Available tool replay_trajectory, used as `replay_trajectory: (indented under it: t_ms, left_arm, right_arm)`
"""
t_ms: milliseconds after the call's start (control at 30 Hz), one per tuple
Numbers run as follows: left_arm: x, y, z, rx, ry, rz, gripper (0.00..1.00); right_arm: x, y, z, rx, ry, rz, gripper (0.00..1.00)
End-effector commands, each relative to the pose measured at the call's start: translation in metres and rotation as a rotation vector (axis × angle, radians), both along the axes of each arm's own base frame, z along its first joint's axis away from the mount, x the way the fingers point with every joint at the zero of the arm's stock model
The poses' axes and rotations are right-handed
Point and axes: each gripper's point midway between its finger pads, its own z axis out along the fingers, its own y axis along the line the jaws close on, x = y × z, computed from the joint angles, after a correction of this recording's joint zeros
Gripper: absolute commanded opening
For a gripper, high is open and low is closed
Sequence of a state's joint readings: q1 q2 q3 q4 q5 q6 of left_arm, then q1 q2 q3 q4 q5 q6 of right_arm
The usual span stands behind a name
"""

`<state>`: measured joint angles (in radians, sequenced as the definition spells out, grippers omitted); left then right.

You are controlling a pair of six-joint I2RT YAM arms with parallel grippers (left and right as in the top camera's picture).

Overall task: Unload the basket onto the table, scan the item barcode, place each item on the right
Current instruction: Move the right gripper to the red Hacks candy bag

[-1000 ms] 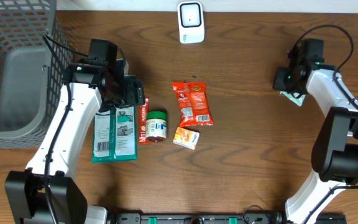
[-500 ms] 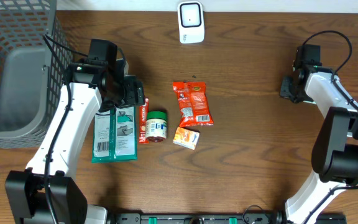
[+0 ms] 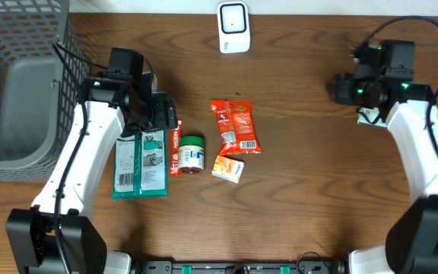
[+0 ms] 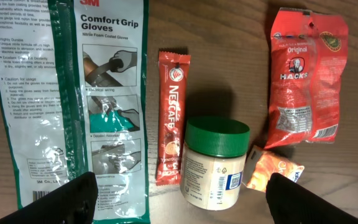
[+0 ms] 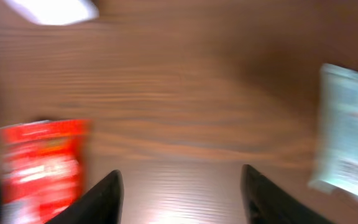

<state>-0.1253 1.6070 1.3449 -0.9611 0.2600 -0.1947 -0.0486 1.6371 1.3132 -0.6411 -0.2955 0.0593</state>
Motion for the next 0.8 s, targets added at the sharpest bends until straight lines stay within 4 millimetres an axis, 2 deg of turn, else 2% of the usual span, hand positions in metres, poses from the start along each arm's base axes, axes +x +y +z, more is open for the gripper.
replay_trajectory:
  t_ms: [0,133,167,200,233,300,400,533,767]
  left_arm:
    - [0.001,0.000,0.004,0.000,-0.012,0.003,0.87]
    - [0.001,0.000,0.004,0.000,-0.012,0.003,0.87]
    - [0.001,0.000,0.004,0.000,-0.012,0.003,0.87]
    - [0.001,0.000,0.004,0.000,-0.012,0.003,0.87]
    - [0.001,0.000,0.004,0.000,-0.012,0.003,0.87]
    - [0.001,0.000,0.004,0.000,-0.012,0.003,0.87]
    - [0.001,0.000,0.004,0.000,-0.012,0.003,0.87]
    - [0.001,0.000,0.004,0.000,-0.012,0.003,0.87]
    - [0.001,0.000,0.004,0.000,-0.012,0.003,0.87]
  right_arm:
    - [-0.018,0.077,0.013,0.174,0.000,0.229,0.68]
    - [-0.033,0.133,-0.001,0.144,0.035,0.358,0.71]
    - [-0.038,0.159,-0.009,0.113,0.038,0.411,0.68]
    - [-0.039,0.168,-0.014,0.090,0.037,0.423,0.67]
    - [-0.038,0.184,-0.028,0.017,0.034,0.416,0.67]
    - [-0.036,0.195,-0.041,-0.057,0.024,0.407,0.69]
    - [-0.032,0.206,-0.059,-0.107,0.018,0.401,0.73]
    - [-0.030,0.206,-0.074,-0.061,0.067,0.381,0.76]
    - [-0.036,0.191,-0.069,0.129,0.151,0.436,0.77]
